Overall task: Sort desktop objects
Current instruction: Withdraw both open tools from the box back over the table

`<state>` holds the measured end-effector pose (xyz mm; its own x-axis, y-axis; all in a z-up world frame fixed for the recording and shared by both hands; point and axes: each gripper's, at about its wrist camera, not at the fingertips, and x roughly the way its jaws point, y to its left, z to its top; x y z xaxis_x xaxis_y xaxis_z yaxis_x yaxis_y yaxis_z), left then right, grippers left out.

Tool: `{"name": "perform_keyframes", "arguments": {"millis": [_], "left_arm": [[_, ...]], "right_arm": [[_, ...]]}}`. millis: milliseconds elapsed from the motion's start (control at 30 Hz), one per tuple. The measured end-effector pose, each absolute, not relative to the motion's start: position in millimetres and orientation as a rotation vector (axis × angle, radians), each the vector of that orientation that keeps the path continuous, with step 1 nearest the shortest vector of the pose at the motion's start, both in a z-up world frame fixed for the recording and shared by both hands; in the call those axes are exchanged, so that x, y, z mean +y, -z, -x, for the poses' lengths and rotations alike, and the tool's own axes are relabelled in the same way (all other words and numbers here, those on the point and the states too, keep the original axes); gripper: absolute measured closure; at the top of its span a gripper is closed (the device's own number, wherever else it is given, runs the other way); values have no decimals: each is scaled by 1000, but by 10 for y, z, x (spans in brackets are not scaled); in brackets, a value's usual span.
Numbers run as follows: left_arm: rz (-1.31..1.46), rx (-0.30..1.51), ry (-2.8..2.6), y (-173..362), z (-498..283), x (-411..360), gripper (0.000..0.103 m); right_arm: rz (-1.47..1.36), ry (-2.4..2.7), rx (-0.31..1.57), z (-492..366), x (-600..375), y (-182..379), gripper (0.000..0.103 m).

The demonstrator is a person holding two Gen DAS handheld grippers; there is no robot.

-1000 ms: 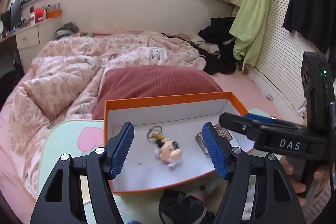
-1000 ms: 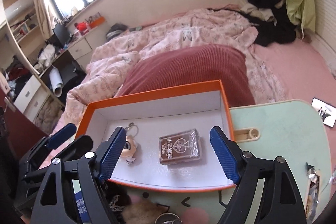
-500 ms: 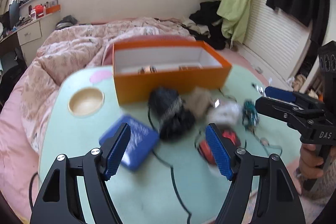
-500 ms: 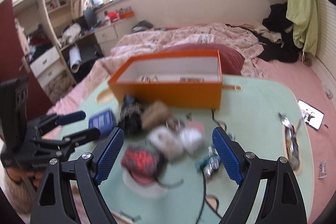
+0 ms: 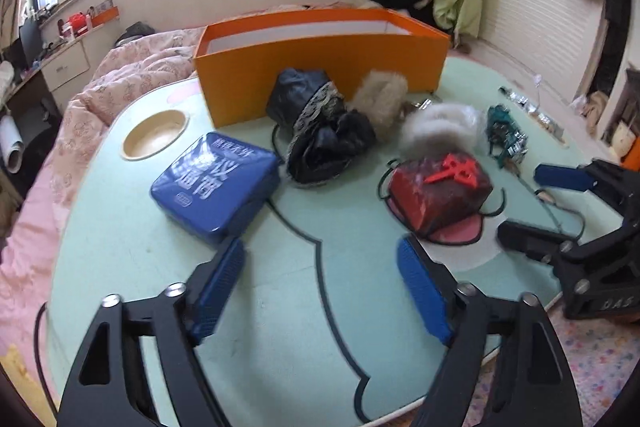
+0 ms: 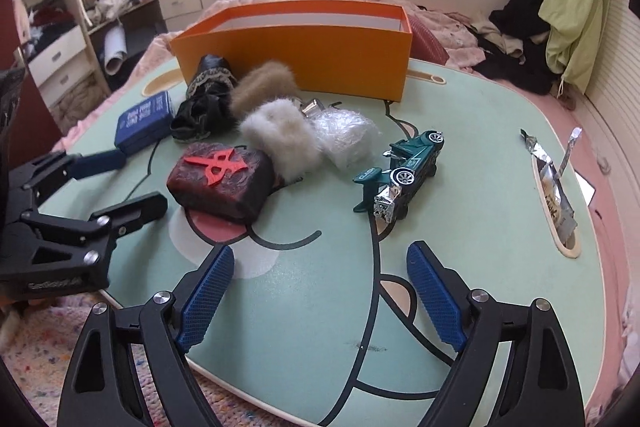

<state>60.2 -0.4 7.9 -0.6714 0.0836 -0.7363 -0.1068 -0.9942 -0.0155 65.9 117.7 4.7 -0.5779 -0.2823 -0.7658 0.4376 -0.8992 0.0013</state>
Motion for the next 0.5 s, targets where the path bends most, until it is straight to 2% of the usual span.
{"name": "perform_keyframes", "arguments": {"millis": [33, 67, 267, 500], "left_arm": [[1224, 60, -2771, -65, -589, 9, 7], [1229, 57, -2765, -54, -589, 13, 0], [1192, 69, -2759, -20, -626, 15, 0], [1181, 70, -2759, -19, -639, 26, 0]], "right_arm": [[-1166, 2459, 272, -640, 1163, -26, 0], [-1174, 2461, 271, -638, 1169, -13, 0], [-1176, 2502, 206, -623, 1265, -14, 0], [-1125, 2565, -128, -570, 1714, -74, 0]]}}
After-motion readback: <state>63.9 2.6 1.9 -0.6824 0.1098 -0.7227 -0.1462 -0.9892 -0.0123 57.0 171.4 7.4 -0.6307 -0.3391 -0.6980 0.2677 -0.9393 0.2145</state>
